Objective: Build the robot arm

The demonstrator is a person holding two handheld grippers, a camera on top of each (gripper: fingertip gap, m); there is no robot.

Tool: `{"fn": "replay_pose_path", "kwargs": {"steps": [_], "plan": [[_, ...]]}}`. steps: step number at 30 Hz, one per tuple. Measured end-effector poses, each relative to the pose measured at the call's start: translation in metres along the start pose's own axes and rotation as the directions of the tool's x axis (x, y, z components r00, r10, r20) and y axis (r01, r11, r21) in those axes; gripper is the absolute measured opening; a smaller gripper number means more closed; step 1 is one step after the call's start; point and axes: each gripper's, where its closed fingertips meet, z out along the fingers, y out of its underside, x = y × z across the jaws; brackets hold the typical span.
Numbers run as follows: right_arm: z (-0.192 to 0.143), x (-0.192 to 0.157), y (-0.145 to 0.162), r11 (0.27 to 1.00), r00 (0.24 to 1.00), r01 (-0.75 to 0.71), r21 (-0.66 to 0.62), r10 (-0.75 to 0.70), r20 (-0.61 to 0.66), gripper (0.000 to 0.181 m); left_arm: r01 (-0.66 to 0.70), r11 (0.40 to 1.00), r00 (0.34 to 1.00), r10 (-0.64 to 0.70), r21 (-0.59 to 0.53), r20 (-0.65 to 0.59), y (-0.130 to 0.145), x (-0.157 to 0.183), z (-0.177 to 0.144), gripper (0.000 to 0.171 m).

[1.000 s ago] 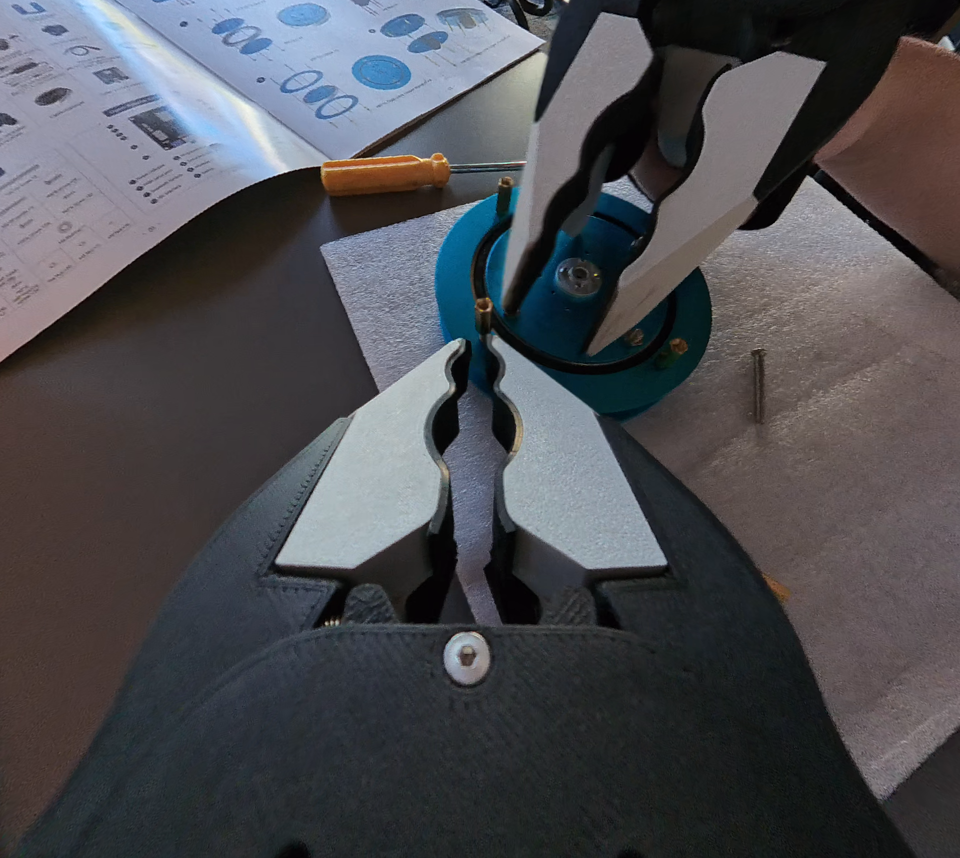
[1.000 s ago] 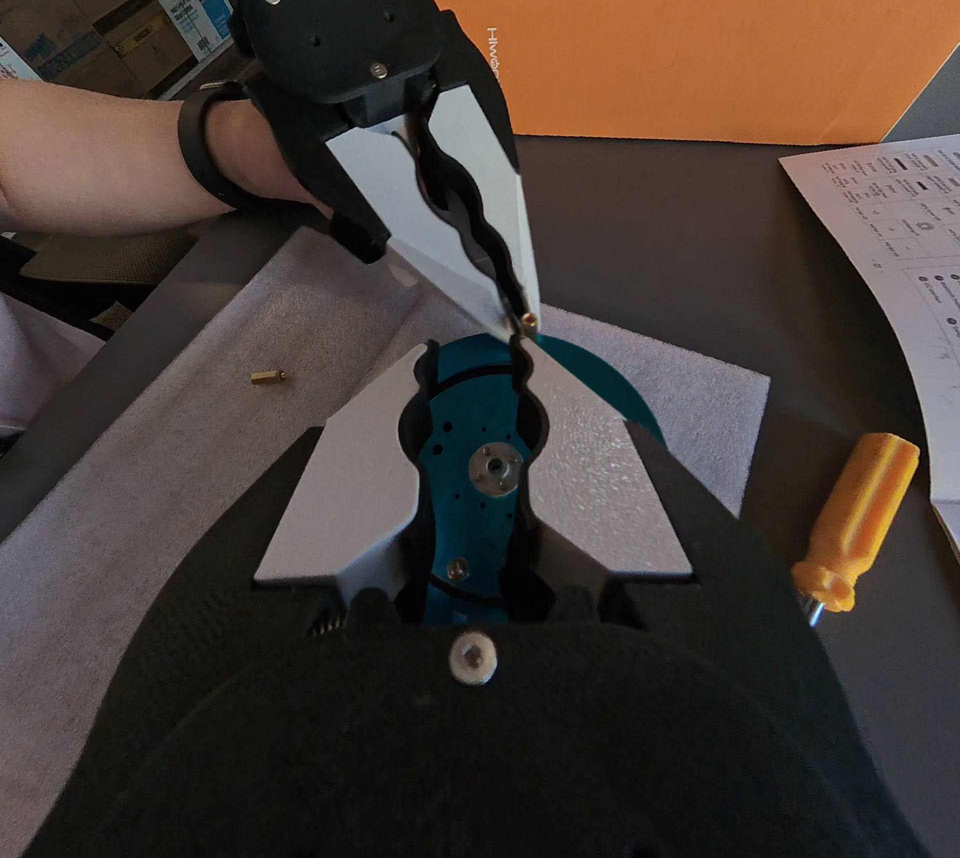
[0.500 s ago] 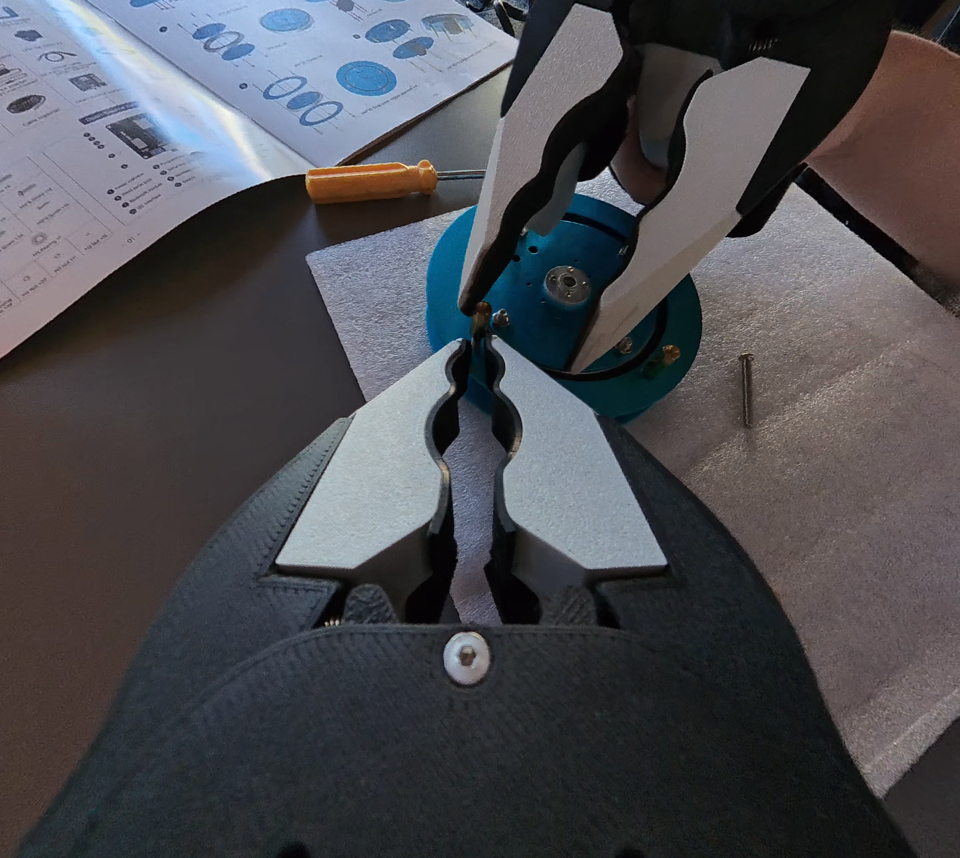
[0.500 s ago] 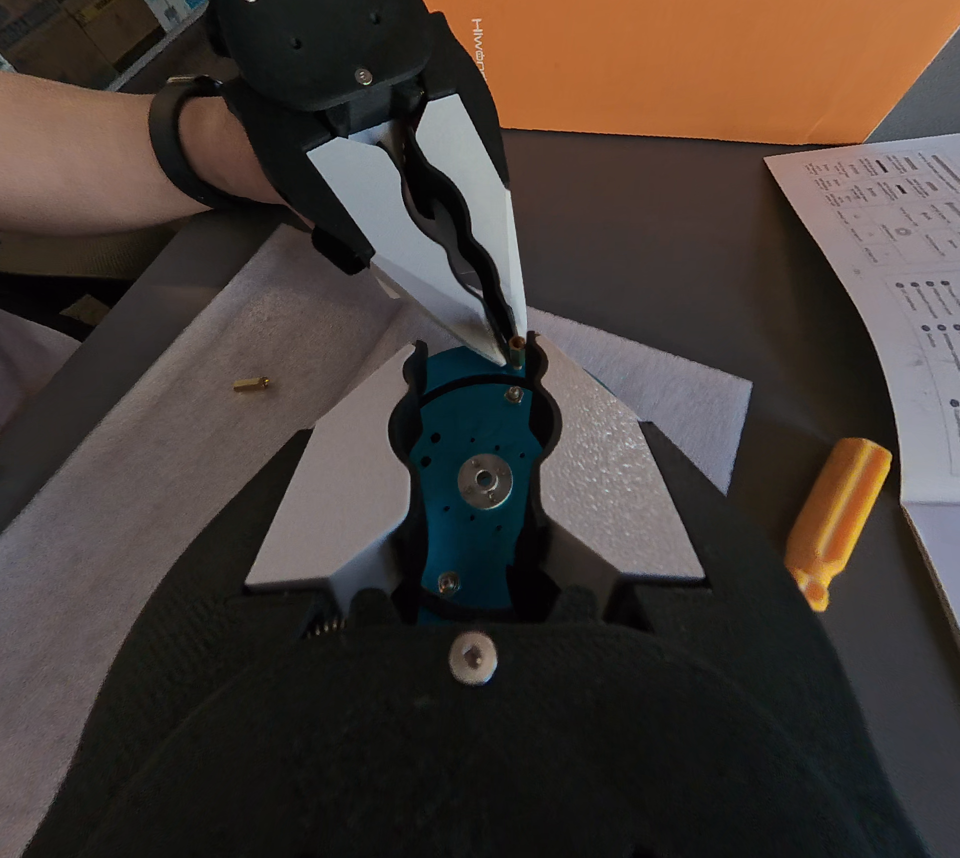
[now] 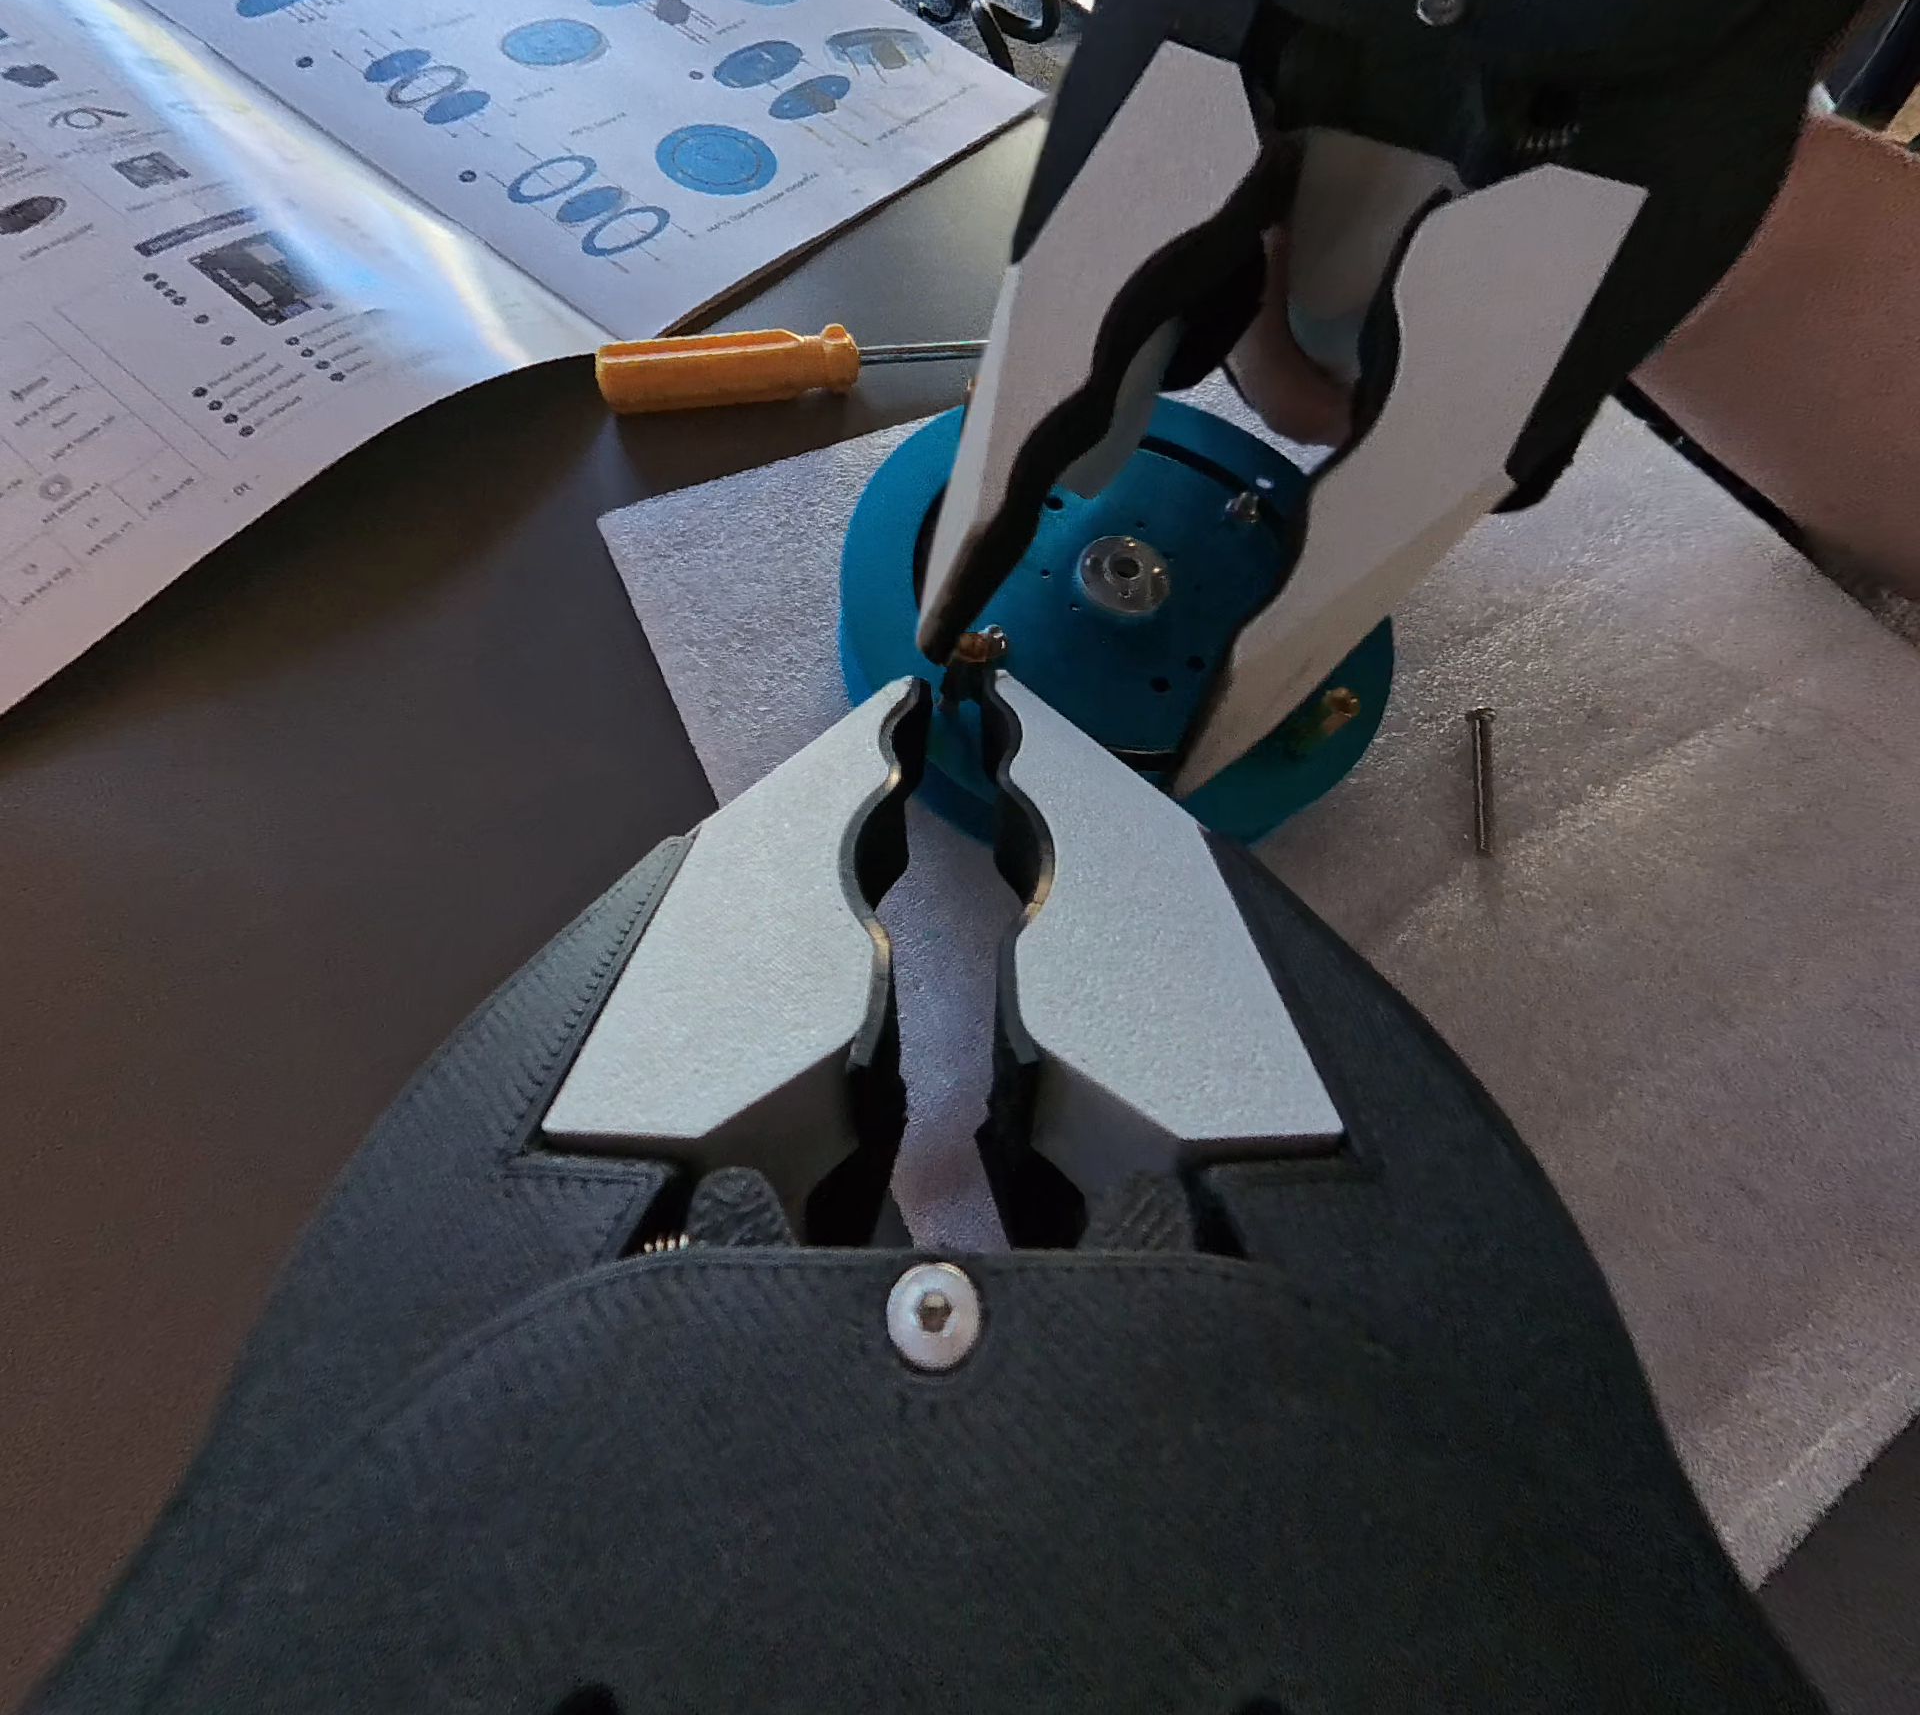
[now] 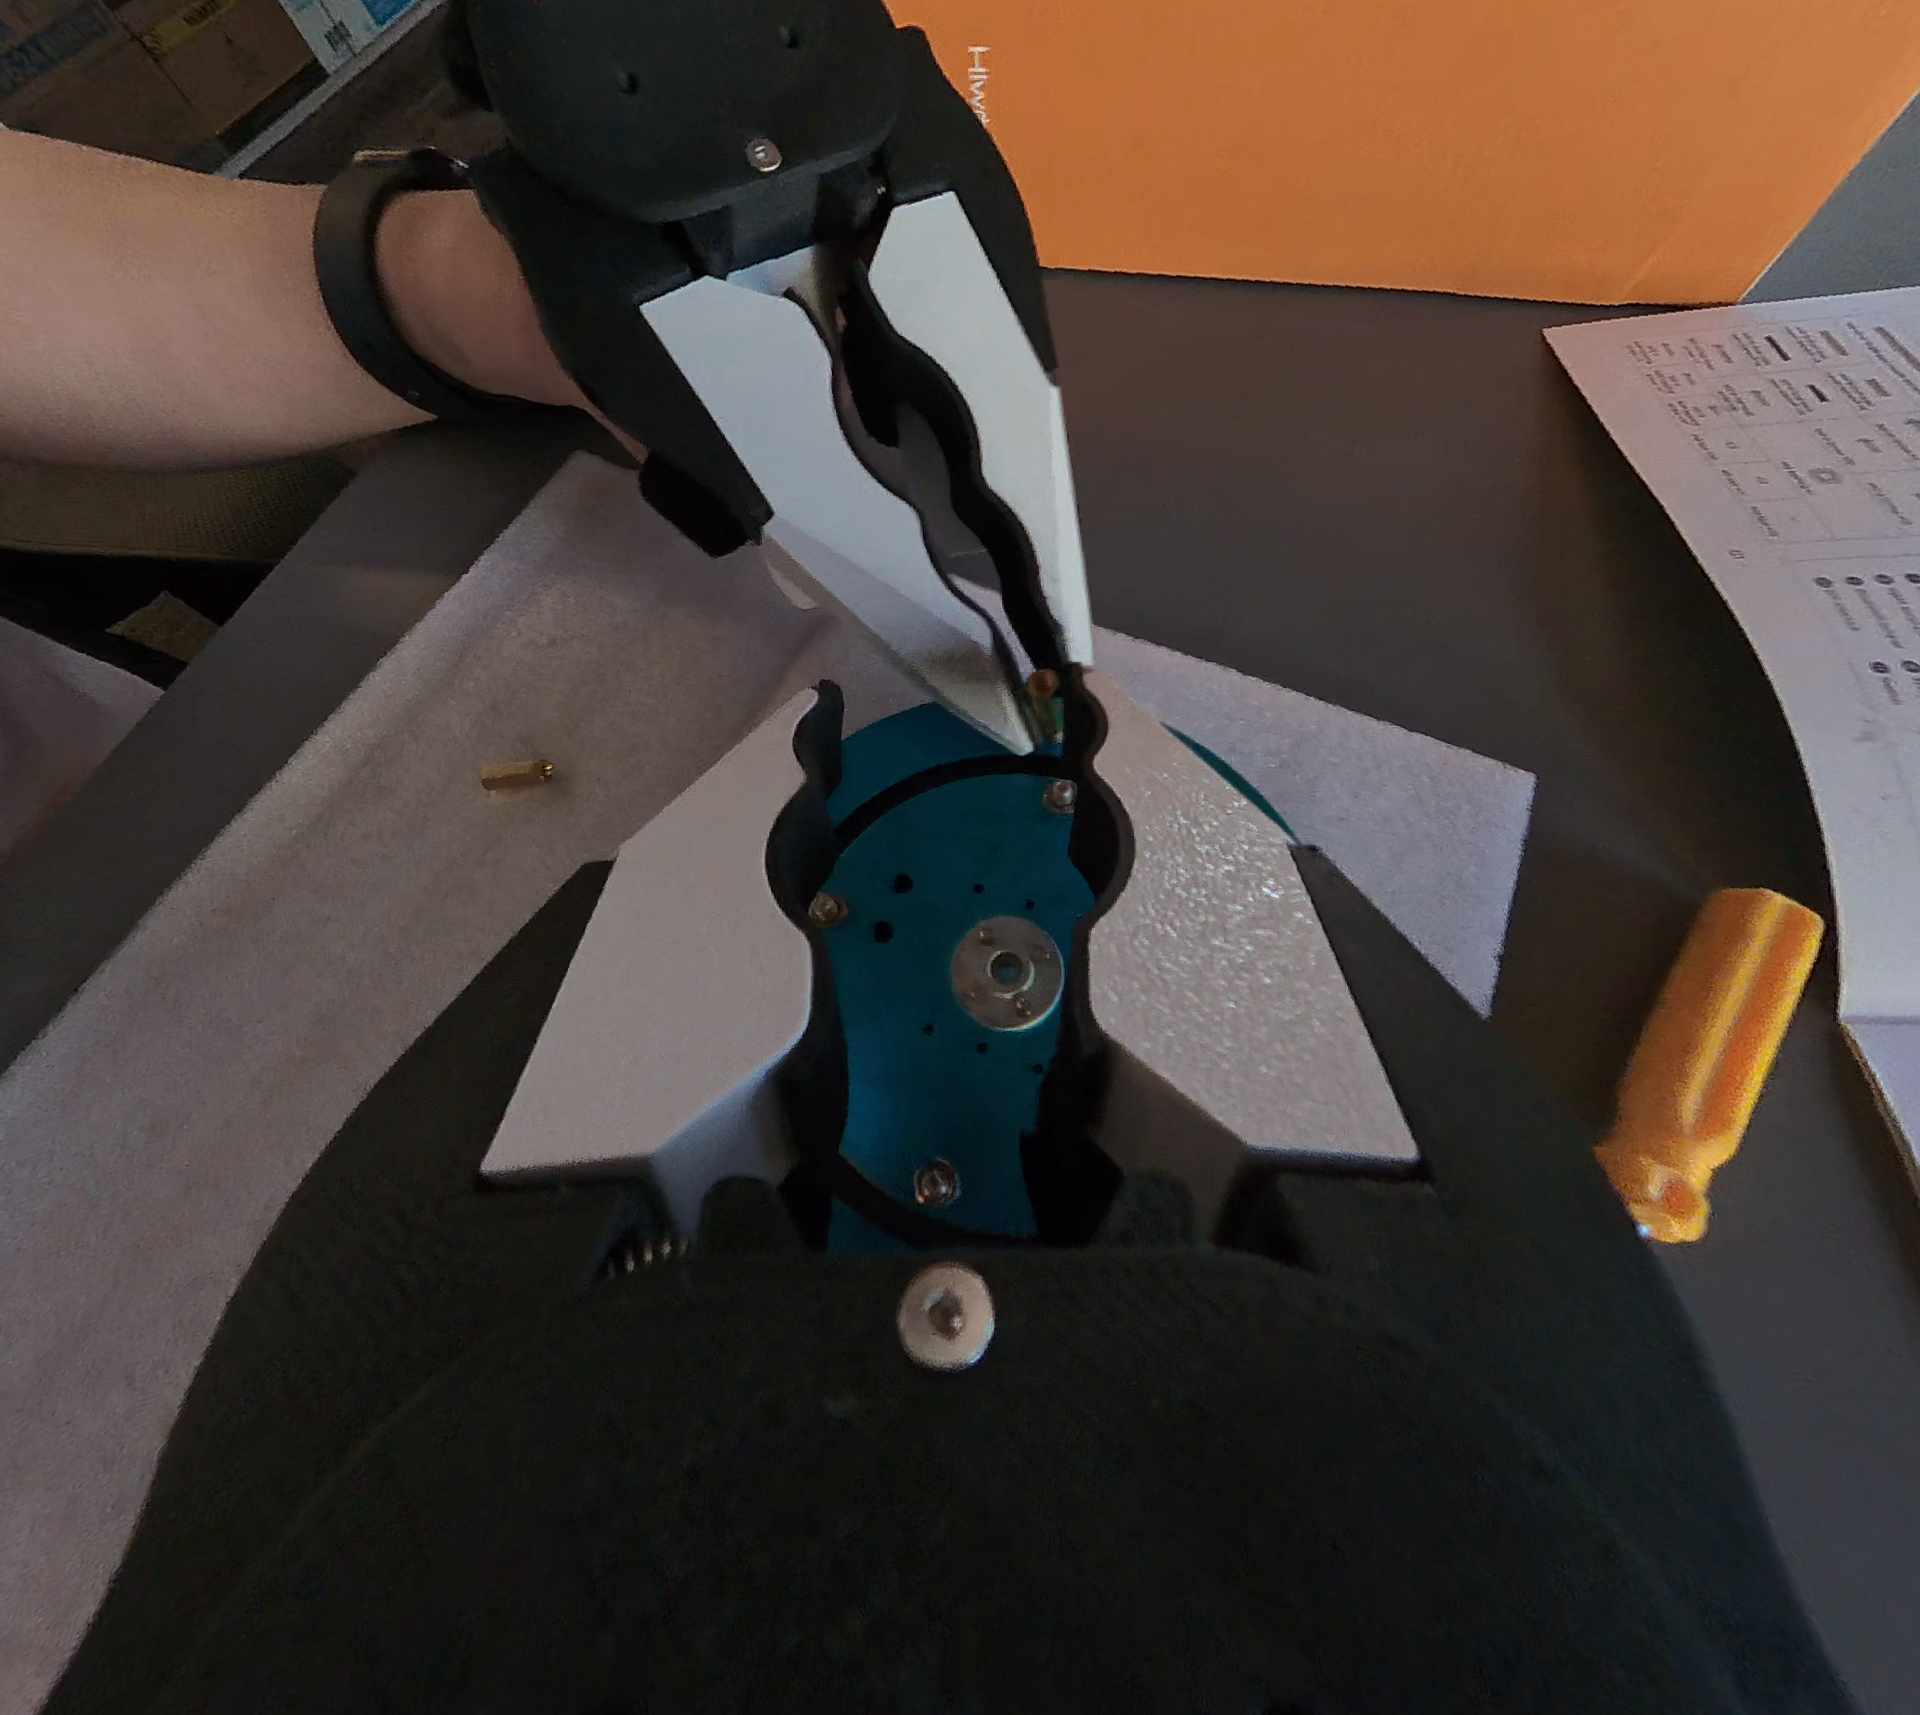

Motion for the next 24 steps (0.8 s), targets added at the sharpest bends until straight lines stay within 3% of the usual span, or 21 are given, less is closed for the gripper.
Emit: {"fn": "replay_pose_path", "kwargs": {"steps": [16,20,24], "plan": [[-0.004,0.011,-0.008,0.998,0.999,-0.028,0.061,0.029,-0.017,0.041,0.070,0.997,0.997,-0.071,-0.032,-0.042,0.002,-0.005,-0.002,0.012],[0.000,0.007,0.001,1.000,1.000,-0.023,0.001,0.023,0.007,0.032,0.102,0.994,0.994,-0.104,-0.044,-0.034,0.005,-0.010,-0.001,0.010],[-0.007,0.017,-0.004,1.000,0.999,-0.014,0.028,0.016,-0.050,0.017,0.148,0.989,0.987,-0.150,-0.029,-0.063,0.003,-0.009,-0.006,0.008]]}}
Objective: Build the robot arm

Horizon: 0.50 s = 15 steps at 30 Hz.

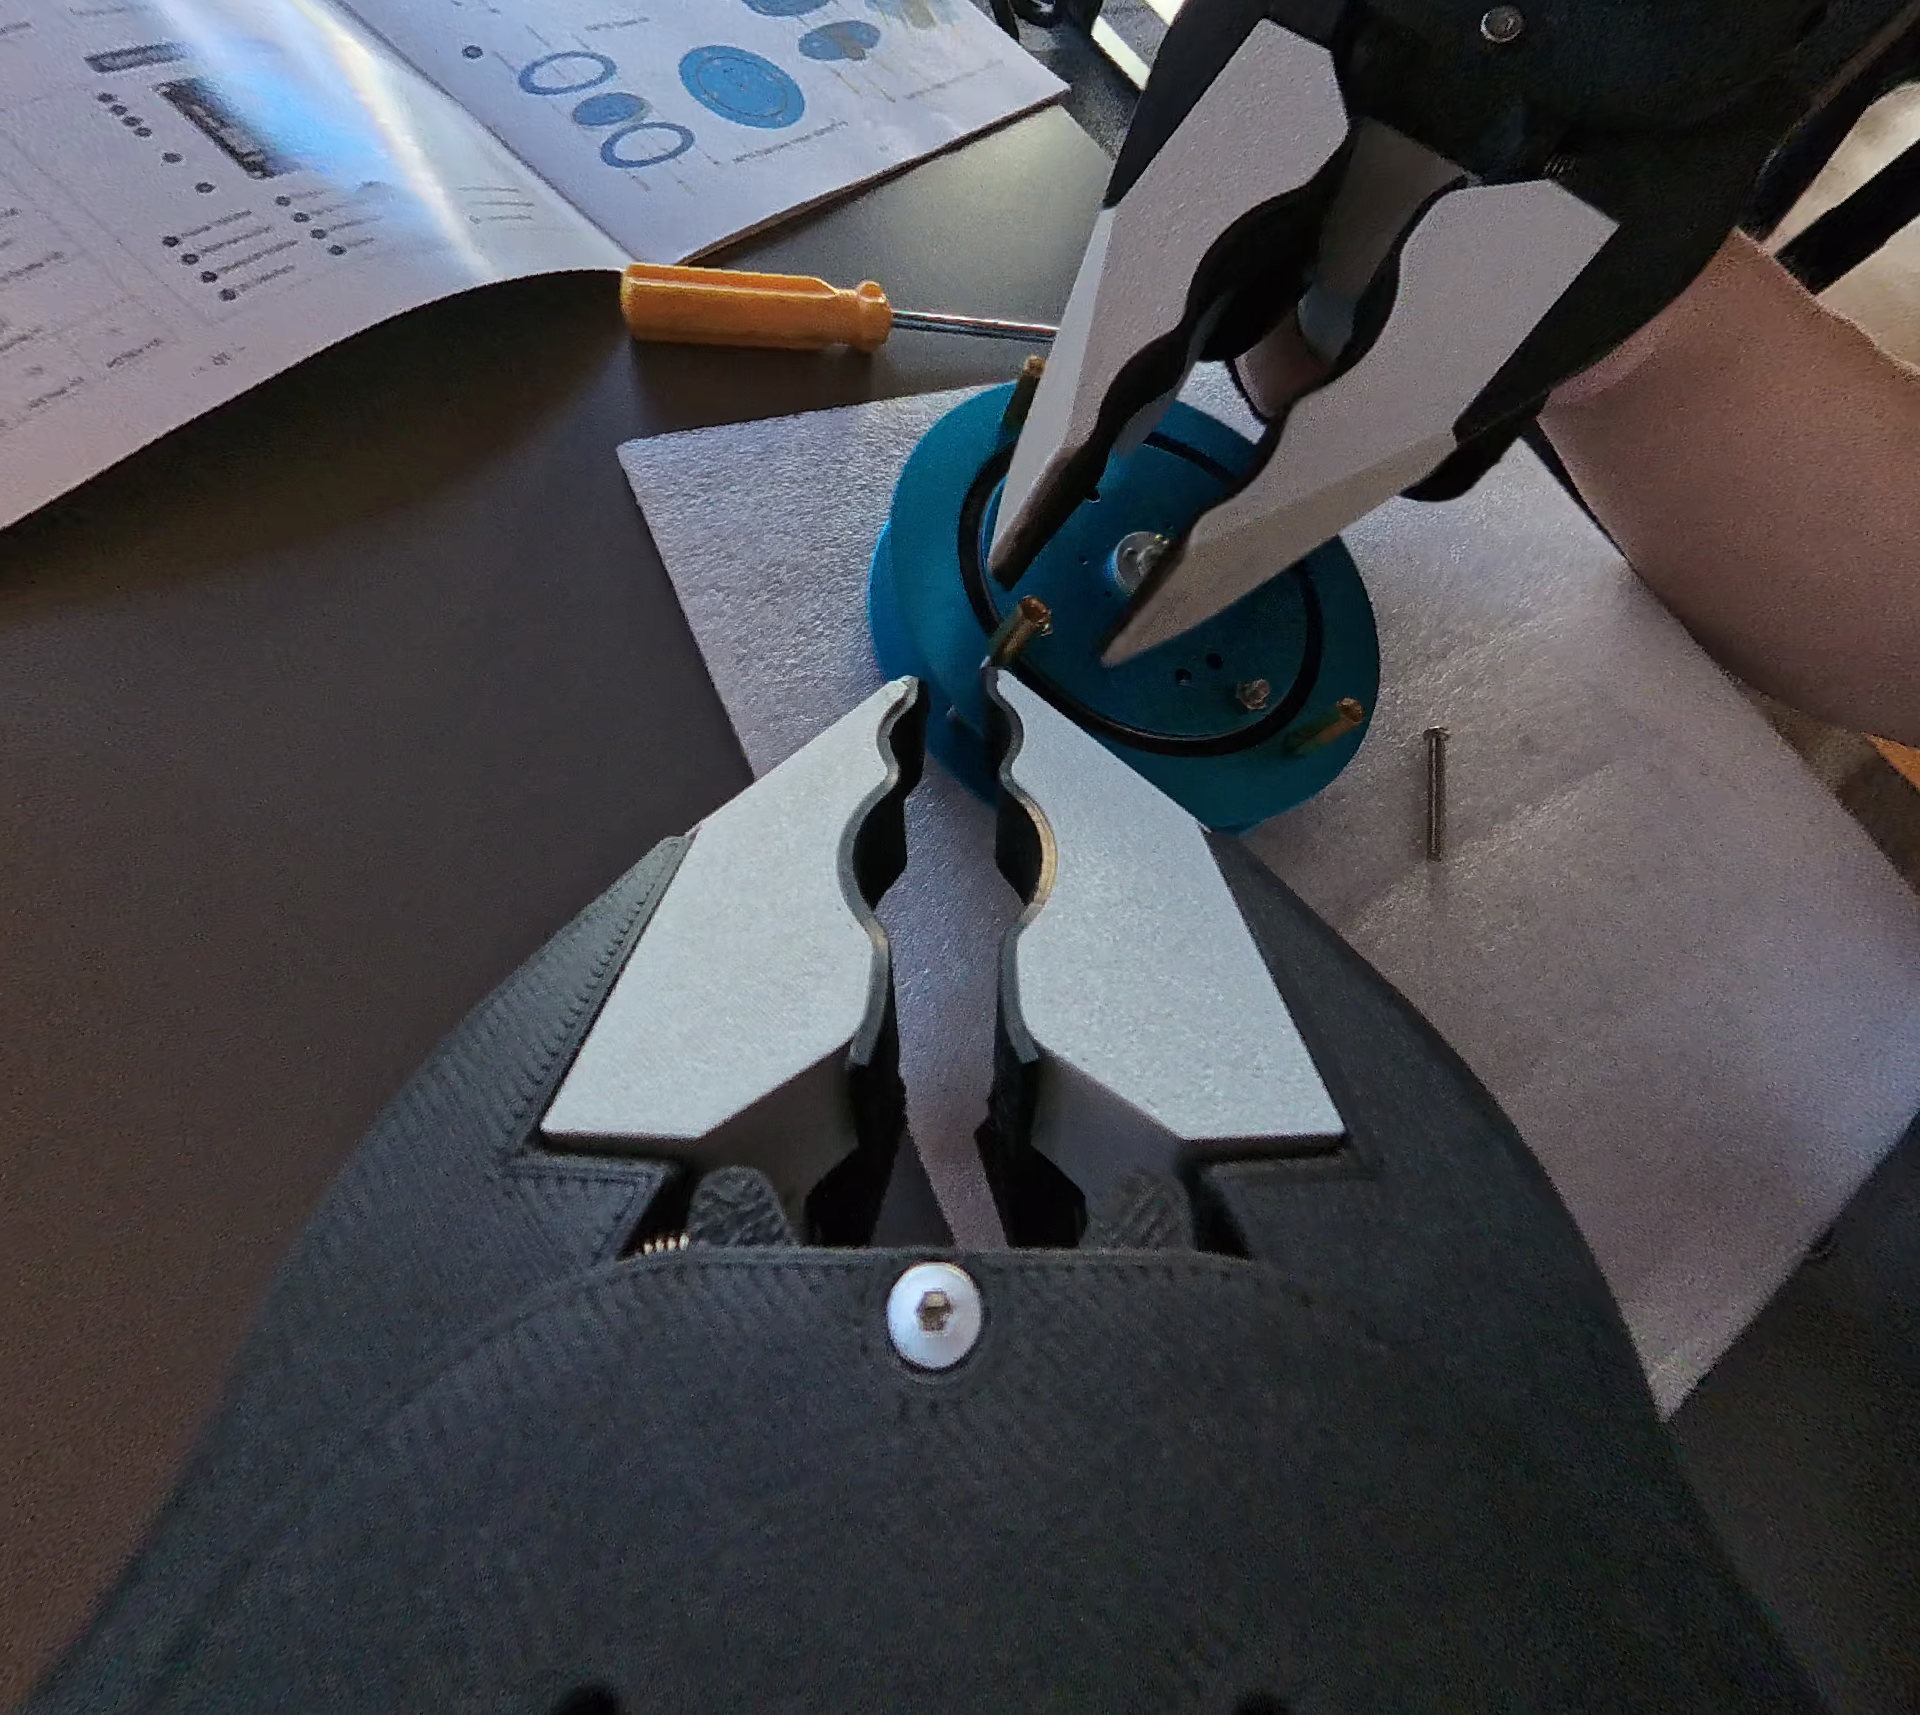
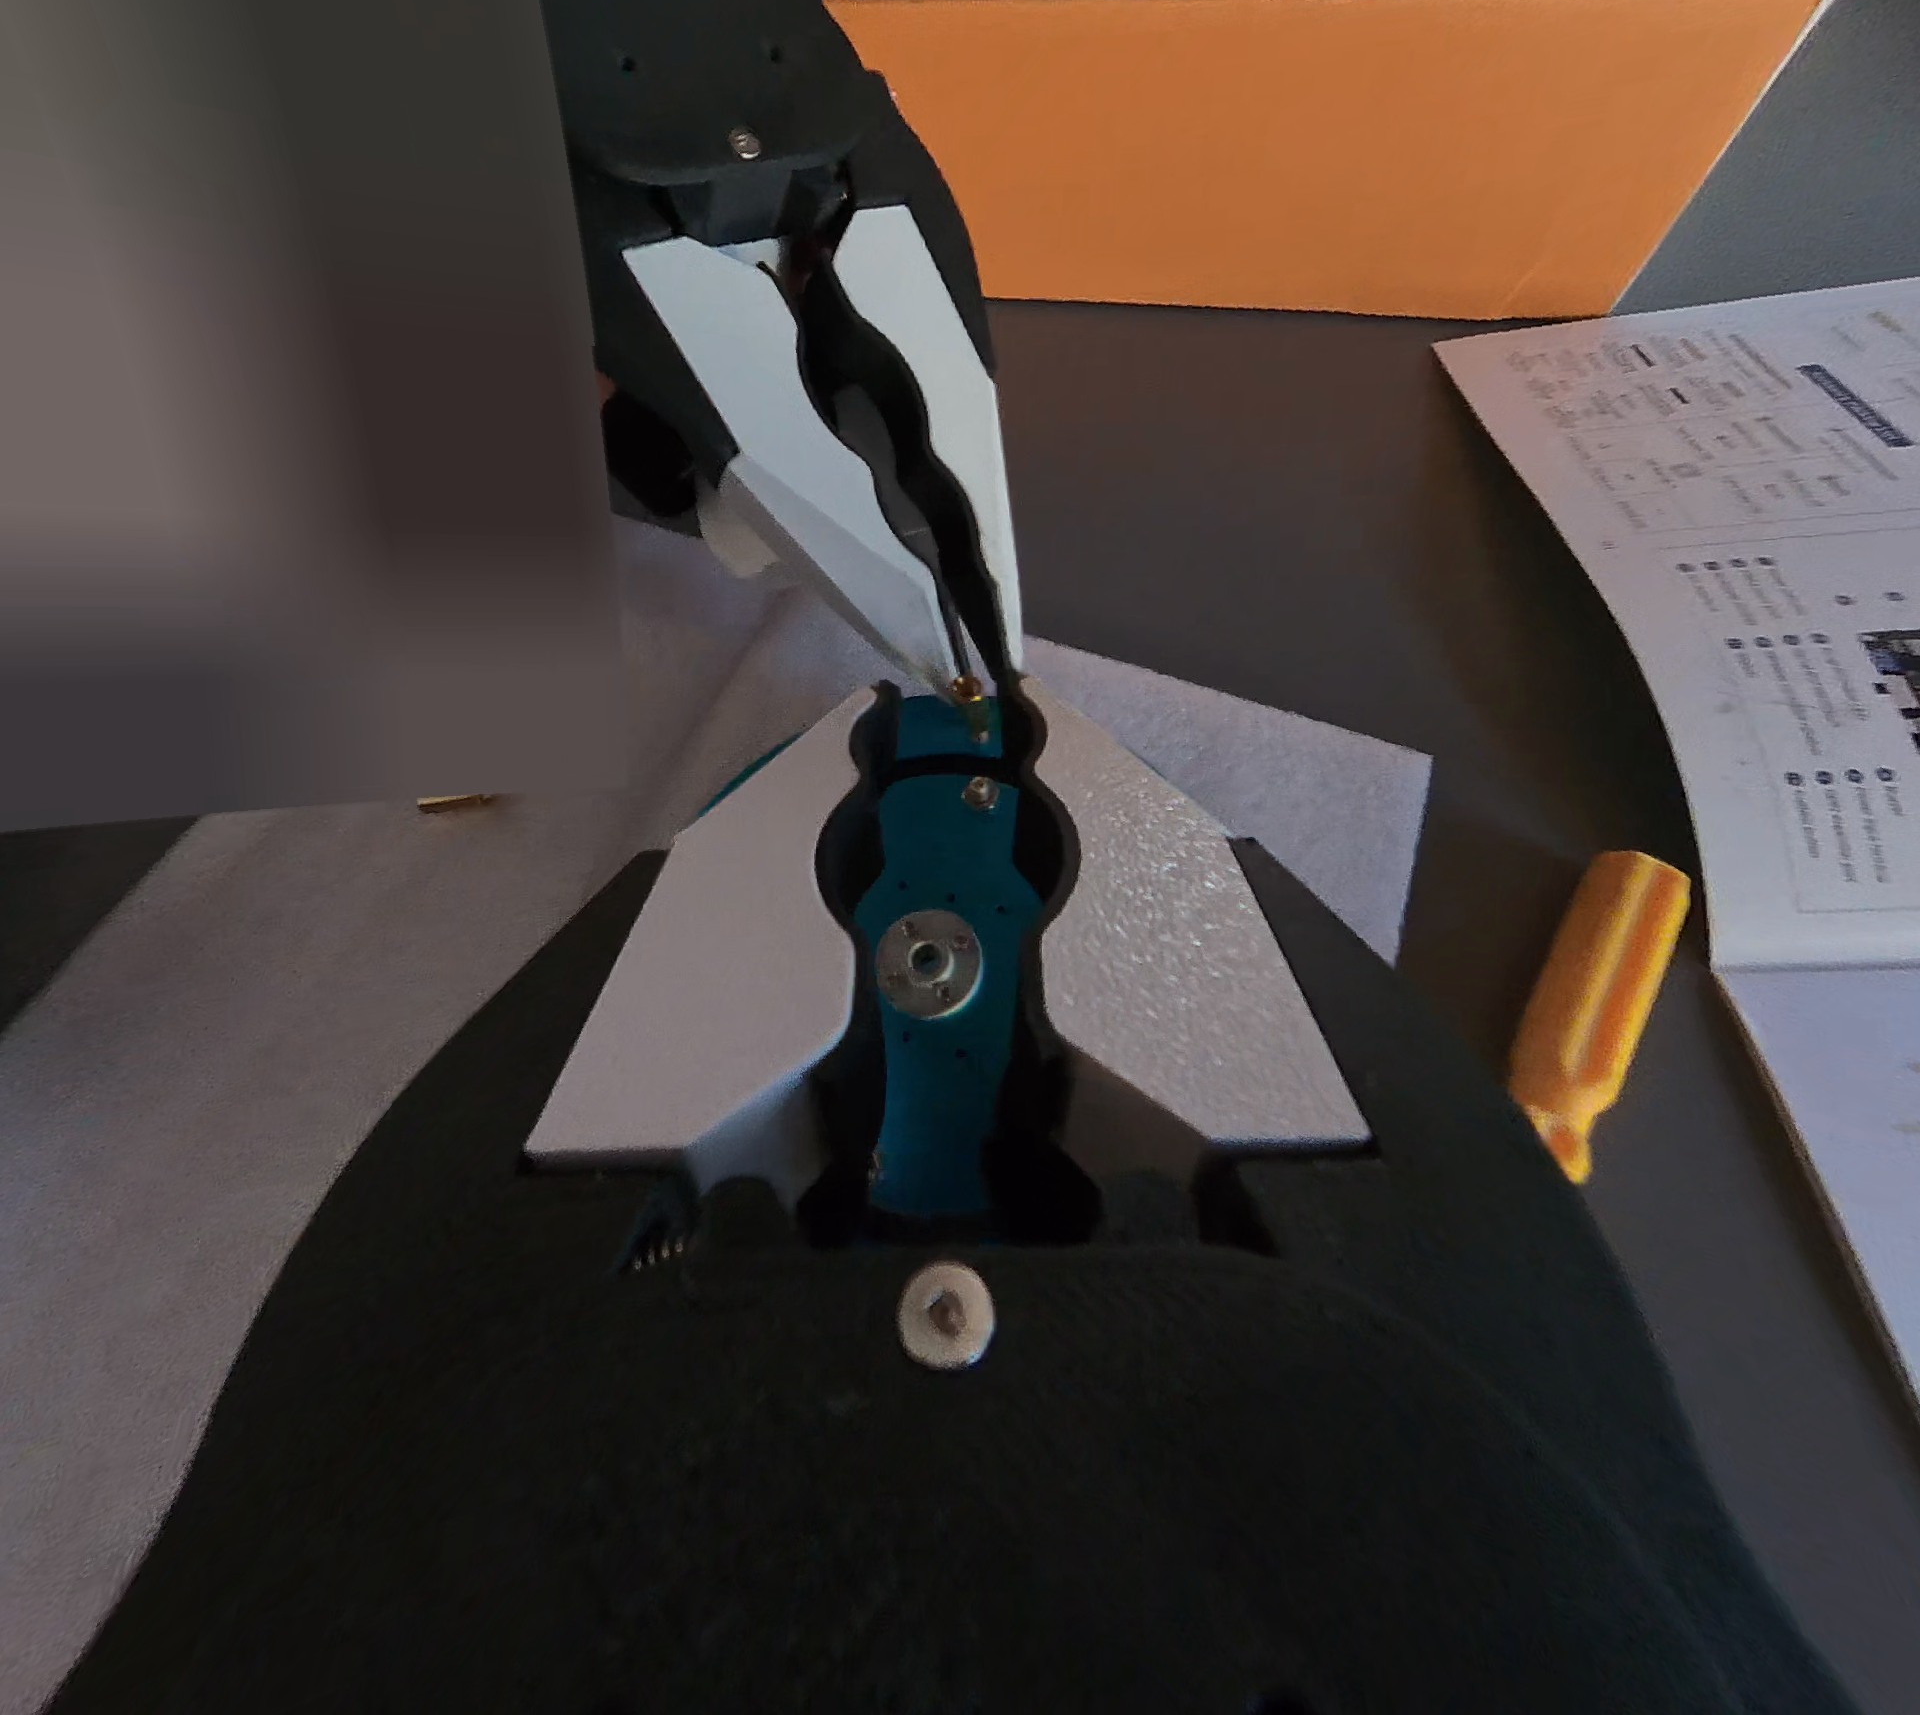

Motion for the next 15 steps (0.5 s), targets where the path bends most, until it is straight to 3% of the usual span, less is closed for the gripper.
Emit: {"fn": "replay_pose_path", "kwargs": {"steps": [4,8,11,15], "plan": [[-0.001,0.004,0.002,0.993,0.998,0.065,-0.100,-0.066,-0.003,0.011,0.025,0.999,0.999,-0.024,-0.043,0.035,0.012,-0.009,-0.006,0.005],[-0.002,0.001,0.000,0.962,0.988,0.153,-0.224,-0.150,0.032,0.013,-0.036,0.996,0.998,0.039,-0.086,0.038,0.022,-0.009,-0.006,0.011],[-0.004,0.006,0.000,0.911,0.970,0.240,-0.336,-0.236,0.055,0.015,-0.155,0.981,0.988,0.157,-0.114,0.006,0.022,-0.005,0.001,0.031],[-0.004,0.005,0.003,0.844,0.955,0.295,-0.447,-0.268,0.123,0.015,-0.343,0.932,0.939,0.345,-0.116,-0.005,0.021,-0.003,0.005,0.022]]}}
